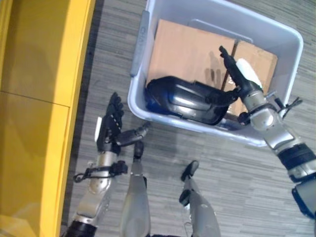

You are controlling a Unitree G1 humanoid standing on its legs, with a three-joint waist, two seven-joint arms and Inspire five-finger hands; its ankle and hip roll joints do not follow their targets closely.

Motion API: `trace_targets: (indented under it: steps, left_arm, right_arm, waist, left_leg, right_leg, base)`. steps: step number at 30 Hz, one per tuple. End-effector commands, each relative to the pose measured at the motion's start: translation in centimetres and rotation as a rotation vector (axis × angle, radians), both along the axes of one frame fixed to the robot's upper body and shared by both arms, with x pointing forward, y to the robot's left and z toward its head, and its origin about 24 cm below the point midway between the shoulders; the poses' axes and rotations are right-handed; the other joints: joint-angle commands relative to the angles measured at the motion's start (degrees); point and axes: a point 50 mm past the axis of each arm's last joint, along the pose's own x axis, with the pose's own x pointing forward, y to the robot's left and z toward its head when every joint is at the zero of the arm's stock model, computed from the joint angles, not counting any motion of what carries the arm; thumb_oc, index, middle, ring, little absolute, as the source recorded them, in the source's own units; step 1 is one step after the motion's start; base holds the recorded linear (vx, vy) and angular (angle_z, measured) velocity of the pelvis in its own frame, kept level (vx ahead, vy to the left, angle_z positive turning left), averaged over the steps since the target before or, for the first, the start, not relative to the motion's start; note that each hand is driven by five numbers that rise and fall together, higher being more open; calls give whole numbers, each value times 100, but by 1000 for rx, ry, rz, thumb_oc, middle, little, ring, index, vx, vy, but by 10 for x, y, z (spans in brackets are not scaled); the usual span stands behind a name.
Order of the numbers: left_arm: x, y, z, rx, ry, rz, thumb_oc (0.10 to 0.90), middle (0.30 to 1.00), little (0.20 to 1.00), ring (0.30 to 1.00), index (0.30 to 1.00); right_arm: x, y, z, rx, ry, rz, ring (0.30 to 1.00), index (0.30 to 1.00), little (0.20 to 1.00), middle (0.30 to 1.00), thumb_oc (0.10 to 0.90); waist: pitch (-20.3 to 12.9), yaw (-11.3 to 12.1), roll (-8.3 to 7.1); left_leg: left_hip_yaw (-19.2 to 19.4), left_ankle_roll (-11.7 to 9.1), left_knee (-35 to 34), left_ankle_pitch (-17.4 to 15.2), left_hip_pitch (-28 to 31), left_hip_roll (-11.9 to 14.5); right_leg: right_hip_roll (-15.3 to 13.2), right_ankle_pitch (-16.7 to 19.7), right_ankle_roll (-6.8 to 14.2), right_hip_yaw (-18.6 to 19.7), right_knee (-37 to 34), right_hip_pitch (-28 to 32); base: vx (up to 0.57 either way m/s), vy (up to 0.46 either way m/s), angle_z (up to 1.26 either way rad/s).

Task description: Move parts from the plastic box to the shelf.

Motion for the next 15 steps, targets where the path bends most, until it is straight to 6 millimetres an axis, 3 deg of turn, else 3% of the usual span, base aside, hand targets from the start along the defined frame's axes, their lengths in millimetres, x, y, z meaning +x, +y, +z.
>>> trace_targets:
  steps: [1, 15]
  left_arm:
    - [-9, -13, 39, -47, -233, -65, 900, 1000, 1000, 1000, 1000]
    - [-9, -14, 40, -78, -237, -56, 900, 1000, 1000, 1000, 1000]
  right_arm:
    - [-1, 12, 63, 18, -213, 47, 1000, 1000, 1000, 1000, 900]
    - [7, 27, 64, 34, -201, 63, 1000, 1000, 1000, 1000, 900]
  waist:
    - [-80, -13, 144]
    - [-80, 10, 82]
  left_leg:
    - [214, 105, -190, 157, 73, 219]
    - [113, 130, -219, 184, -264, 180]
  right_leg:
    - [-429, -189, 337, 1, 888, -3]
    - [-385, -180, 332, -72, 882, -254]
  base:
    - [0, 0, 0]
    - [4, -4, 3]
